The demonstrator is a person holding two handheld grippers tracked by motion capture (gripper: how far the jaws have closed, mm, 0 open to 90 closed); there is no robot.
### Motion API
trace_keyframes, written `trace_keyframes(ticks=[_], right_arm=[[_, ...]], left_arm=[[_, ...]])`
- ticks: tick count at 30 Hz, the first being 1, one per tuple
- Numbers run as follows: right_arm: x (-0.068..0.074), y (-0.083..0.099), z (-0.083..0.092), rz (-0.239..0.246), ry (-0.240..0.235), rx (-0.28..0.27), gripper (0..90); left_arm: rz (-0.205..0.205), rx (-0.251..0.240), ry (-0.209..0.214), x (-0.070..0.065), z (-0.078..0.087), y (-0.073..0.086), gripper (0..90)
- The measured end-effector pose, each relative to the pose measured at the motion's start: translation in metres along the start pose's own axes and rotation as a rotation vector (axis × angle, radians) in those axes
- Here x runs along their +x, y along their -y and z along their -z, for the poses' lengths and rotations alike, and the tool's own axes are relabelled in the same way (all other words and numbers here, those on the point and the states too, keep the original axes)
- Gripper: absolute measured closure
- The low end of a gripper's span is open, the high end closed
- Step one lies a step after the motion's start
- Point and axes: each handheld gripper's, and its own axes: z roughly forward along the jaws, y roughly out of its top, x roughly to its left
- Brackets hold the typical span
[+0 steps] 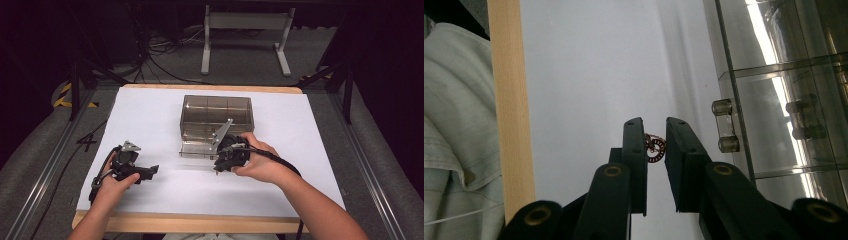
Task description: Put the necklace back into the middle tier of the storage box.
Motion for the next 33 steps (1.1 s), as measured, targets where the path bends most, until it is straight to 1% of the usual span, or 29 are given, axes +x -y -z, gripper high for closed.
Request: trace_keyframes(ticks=[10,18,19,20,22,23,24,27,29,33], right_arm=[[-0.005,-0.001,0.008,-0.017,0.015,-0.032,79.7],[-0.007,-0.003,0.015,-0.028,0.031,-0.047,79.7],[-0.008,-0.004,0.015,-0.017,0.037,-0.057,79.7],[-0.009,-0.004,0.016,-0.016,0.040,-0.060,79.7],[-0.009,-0.004,0.017,-0.020,0.041,-0.059,79.7],[-0.009,-0.004,0.018,-0.032,0.043,-0.057,79.7],[-0.011,-0.004,0.019,-0.025,0.049,-0.069,79.7],[-0.014,-0.005,0.021,-0.040,0.055,-0.079,79.7],[-0.014,-0.005,0.021,-0.041,0.055,-0.079,79.7],[-0.017,-0.006,0.023,-0.053,0.071,-0.089,79.7]], left_arm=[[-0.001,0.003,0.000,0.000,0.000,0.000,4.0],[0.001,0.003,-0.002,0.000,0.000,0.000,4.0],[-0.002,0.002,-0.002,0.000,0.000,0.000,4.0],[-0.002,0.002,-0.002,0.000,0.000,0.000,4.0],[-0.002,0.002,-0.002,0.000,0.000,0.000,4.0],[0.002,0.003,-0.002,0.000,0.000,0.000,4.0],[0.002,0.003,-0.002,0.000,0.000,0.000,4.0],[0.003,0.000,-0.002,-0.001,-0.001,0.000,4.0],[0.003,0.001,-0.002,-0.001,-0.001,0.000,4.0],[0.001,0.003,-0.004,0.000,0.000,0.000,4.0]])
